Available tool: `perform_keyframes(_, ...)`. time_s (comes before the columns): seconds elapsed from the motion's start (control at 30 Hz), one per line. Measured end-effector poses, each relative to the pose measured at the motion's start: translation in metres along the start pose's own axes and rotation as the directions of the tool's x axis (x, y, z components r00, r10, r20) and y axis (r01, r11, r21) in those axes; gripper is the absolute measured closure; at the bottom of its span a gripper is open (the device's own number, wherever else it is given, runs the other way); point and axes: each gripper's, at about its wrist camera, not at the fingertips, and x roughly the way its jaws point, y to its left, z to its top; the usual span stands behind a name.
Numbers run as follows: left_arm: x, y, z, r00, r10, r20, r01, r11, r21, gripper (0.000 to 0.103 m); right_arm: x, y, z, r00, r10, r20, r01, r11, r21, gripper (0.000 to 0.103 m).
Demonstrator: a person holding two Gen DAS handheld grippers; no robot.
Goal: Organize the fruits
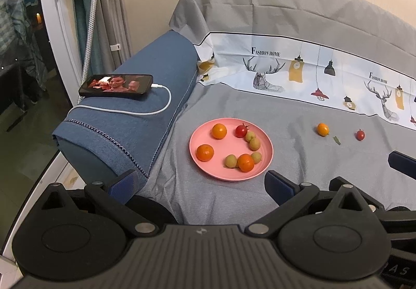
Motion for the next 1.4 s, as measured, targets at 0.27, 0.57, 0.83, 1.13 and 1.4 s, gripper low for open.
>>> perform_keyframes(0.27,0.002,-0.001,-0.001,1.0,0.001,-0.01,-0.001,1.0,0.003,0.0,0.0,0.001,0.0,1.0,-0.002,-0.004,0.002,1.0,0.005,0.004)
perform_keyframes(0.57,0.009,-0.004,-0.002,0.999,0.003,-0.035,-0.003,1.0,0.009,0.0,0.005,-0.002,-0.001,1.0,0.0,-0.022,0.0,1.0,0.023,0.004)
perform_keyframes(0.83,0.015,-0.007,-0.003,0.999,0.008,-0.052,-0.007,1.0,0.023,0.0,0.01,-0.004,-0.002,0.999,-0.001,-0.037,0.002,0.999,0.037,0.004)
perform_keyframes(1.13,0.025,-0.007,-0.002,0.996,0.013,-0.083,-0.01,0.999,0.038,0.0,0.02,-0.011,-0.005,0.998,0.005,-0.059,-0.001,0.998,0.067,0.004)
perform_keyframes(1.4,0.043,-0.014,0.003,0.992,0.018,-0.128,-0.01,0.998,0.063,0.0,0.029,-0.021,-0.009,0.998,-0.007,-0.069,0.014,0.995,0.102,0.004)
